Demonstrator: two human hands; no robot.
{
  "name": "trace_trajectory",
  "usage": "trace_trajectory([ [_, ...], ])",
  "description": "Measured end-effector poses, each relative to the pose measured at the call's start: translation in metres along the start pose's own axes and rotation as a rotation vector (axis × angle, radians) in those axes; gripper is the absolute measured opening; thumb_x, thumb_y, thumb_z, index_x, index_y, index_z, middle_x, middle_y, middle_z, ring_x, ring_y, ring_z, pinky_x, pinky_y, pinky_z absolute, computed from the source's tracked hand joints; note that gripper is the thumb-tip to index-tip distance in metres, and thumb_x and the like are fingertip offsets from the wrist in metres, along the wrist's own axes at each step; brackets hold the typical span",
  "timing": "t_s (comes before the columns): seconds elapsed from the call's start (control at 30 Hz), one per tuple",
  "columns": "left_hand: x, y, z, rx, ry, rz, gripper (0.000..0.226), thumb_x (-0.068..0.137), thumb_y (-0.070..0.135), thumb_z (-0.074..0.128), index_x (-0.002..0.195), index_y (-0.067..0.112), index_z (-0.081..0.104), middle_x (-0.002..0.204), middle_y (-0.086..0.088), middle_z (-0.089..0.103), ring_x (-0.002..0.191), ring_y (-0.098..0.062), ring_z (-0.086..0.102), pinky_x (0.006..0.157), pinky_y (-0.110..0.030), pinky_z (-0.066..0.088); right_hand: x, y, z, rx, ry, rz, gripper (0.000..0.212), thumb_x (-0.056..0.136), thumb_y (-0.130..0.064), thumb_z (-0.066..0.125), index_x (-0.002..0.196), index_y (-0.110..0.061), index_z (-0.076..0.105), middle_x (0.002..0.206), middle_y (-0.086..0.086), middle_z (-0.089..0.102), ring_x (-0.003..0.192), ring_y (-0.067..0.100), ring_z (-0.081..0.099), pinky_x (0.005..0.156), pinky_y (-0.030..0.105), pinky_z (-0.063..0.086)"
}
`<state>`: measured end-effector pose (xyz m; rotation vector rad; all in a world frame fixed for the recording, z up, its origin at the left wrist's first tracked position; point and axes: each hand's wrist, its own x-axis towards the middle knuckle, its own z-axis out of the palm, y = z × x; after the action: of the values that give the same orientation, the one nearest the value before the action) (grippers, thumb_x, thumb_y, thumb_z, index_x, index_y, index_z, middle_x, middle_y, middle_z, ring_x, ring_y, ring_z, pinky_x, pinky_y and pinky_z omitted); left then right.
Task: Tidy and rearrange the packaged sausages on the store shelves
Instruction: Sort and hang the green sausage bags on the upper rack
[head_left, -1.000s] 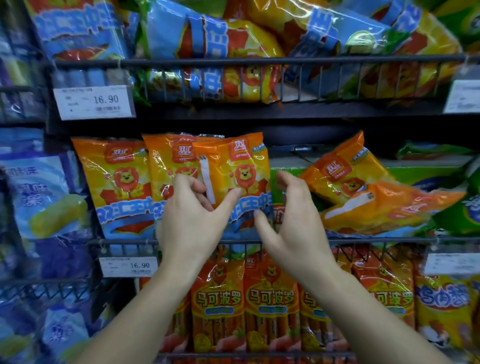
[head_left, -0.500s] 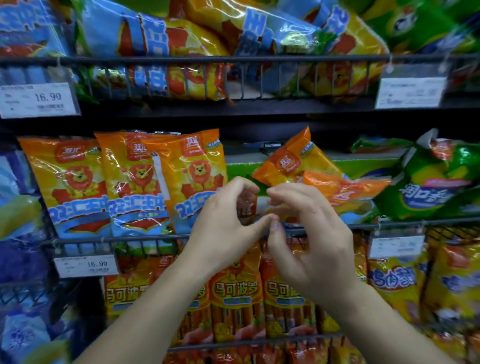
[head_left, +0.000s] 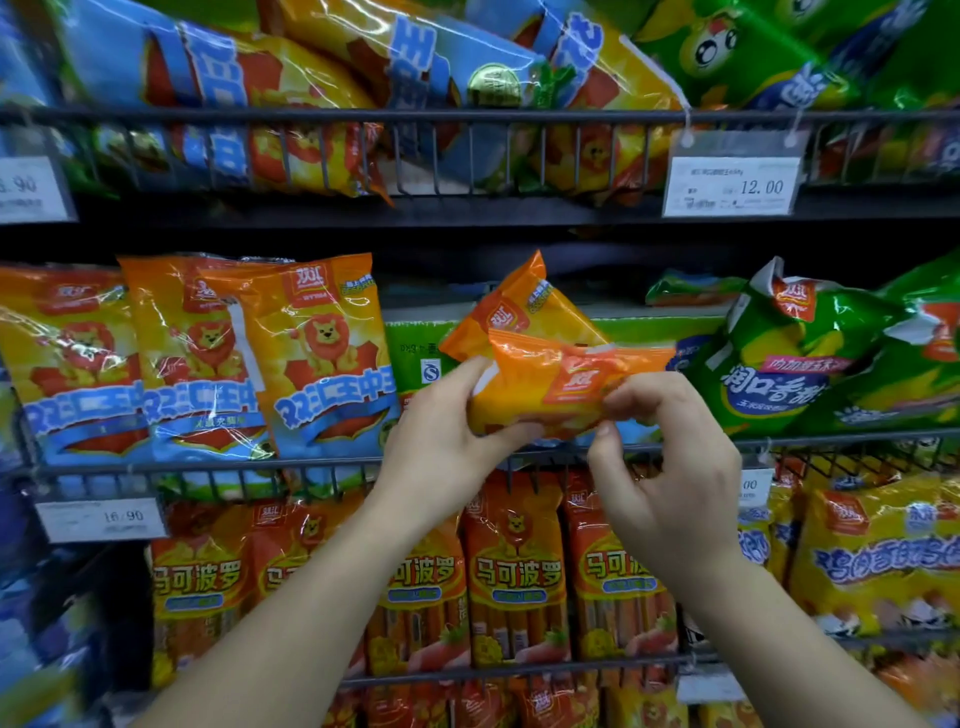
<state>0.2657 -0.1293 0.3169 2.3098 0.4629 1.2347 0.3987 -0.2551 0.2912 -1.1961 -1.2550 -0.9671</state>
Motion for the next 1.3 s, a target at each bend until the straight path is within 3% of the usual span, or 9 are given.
trace_trajectory([
  [0.13,0.003,-0.004,-0.01,-0.114,0.045,-0.096,0.032,0.079,0.034,0.079,0.103,0.035,0.059,0.097,0.019,0.069,0.089,0.008,0.063,0.075,-0.009,0.048,0.004,0.014,0.001,-0.02,-0.033,0.175,0.018,0.085,-0.022,0.056,0.096,-0.008,0.057,0.09,-0.004,0.053,0.081,0.013,0.053,0.067,0.034,0.048],
  [0.27,0.011,-0.008,-0.018,-0.198,0.098,-0.173,0.037,0.081,0.035,0.077,0.113,0.027,0.061,0.104,0.013,0.072,0.096,-0.001,0.066,0.086,-0.025,0.052,0.014,0.029,0.008,-0.136,-0.185,0.311,0.035,0.086,-0.024,0.065,0.116,-0.012,0.054,0.105,-0.001,0.056,0.098,0.019,0.055,0.079,0.039,0.051],
  [0.47,0.023,-0.013,-0.021,-0.197,0.153,-0.212,0.034,0.086,0.039,0.071,0.114,0.031,0.054,0.107,0.02,0.066,0.098,0.005,0.061,0.084,-0.021,0.049,0.035,0.04,0.016,-0.226,-0.403,0.342,0.061,0.087,-0.034,0.067,0.139,-0.012,0.044,0.131,0.005,0.054,0.121,0.025,0.051,0.094,0.041,0.048],
  [0.57,0.025,-0.016,-0.021,-0.182,0.139,-0.209,0.036,0.087,0.039,0.069,0.117,0.032,0.052,0.11,0.019,0.065,0.102,0.002,0.061,0.089,-0.026,0.05,0.04,0.048,0.018,-0.211,-0.486,0.37,0.062,0.088,-0.04,0.066,0.14,-0.018,0.041,0.129,0.003,0.057,0.116,0.024,0.056,0.088,0.041,0.051],
  [0.73,0.027,-0.02,-0.022,-0.161,0.135,-0.184,0.036,0.087,0.044,0.065,0.118,0.034,0.05,0.112,0.021,0.063,0.105,0.002,0.059,0.093,-0.029,0.05,0.045,0.059,0.022,-0.173,-0.559,0.407,0.046,0.09,-0.045,0.063,0.128,-0.023,0.048,0.1,-0.005,0.06,0.092,0.023,0.063,0.072,0.043,0.054],
  [0.93,0.031,-0.023,-0.021,-0.172,0.154,-0.187,0.037,0.088,0.042,0.065,0.12,0.031,0.049,0.113,0.018,0.063,0.106,-0.003,0.061,0.095,-0.034,0.052,0.047,0.064,0.024,-0.064,-0.515,0.442,0.035,0.09,-0.038,0.068,0.118,-0.021,0.056,0.099,-0.005,0.066,0.089,0.017,0.063,0.074,0.044,0.054],
  [1.1,0.032,-0.025,-0.019,-0.229,0.199,-0.216,0.042,0.088,0.043,0.066,0.124,0.025,0.053,0.114,0.014,0.065,0.107,-0.005,0.063,0.094,-0.039,0.054,0.047,0.066,0.025,0.012,-0.445,0.48,0.022,0.091,-0.031,0.068,0.108,-0.02,0.059,0.09,-0.011,0.066,0.08,0.005,0.063,0.068,0.031,0.052],
  [1.2,0.034,-0.027,-0.02,-0.254,0.243,-0.225,0.036,0.09,0.042,0.063,0.121,0.027,0.053,0.114,0.015,0.065,0.108,-0.005,0.061,0.097,-0.041,0.052,0.051,0.068,0.025,0.115,-0.295,0.591,0.014,0.092,-0.032,0.067,0.1,-0.022,0.06,0.087,-0.015,0.066,0.076,-0.005,0.064,0.064,0.021,0.05],
  [1.3,0.036,-0.028,-0.022,-0.25,0.243,-0.235,0.033,0.092,0.041,0.062,0.119,0.026,0.053,0.111,0.016,0.065,0.104,-0.002,0.061,0.095,-0.038,0.053,0.054,0.069,0.025,0.294,-0.15,0.767,0.011,0.094,-0.034,0.064,0.097,-0.024,0.06,0.094,-0.008,0.071,0.083,0.006,0.069,0.076,0.039,0.059],
])
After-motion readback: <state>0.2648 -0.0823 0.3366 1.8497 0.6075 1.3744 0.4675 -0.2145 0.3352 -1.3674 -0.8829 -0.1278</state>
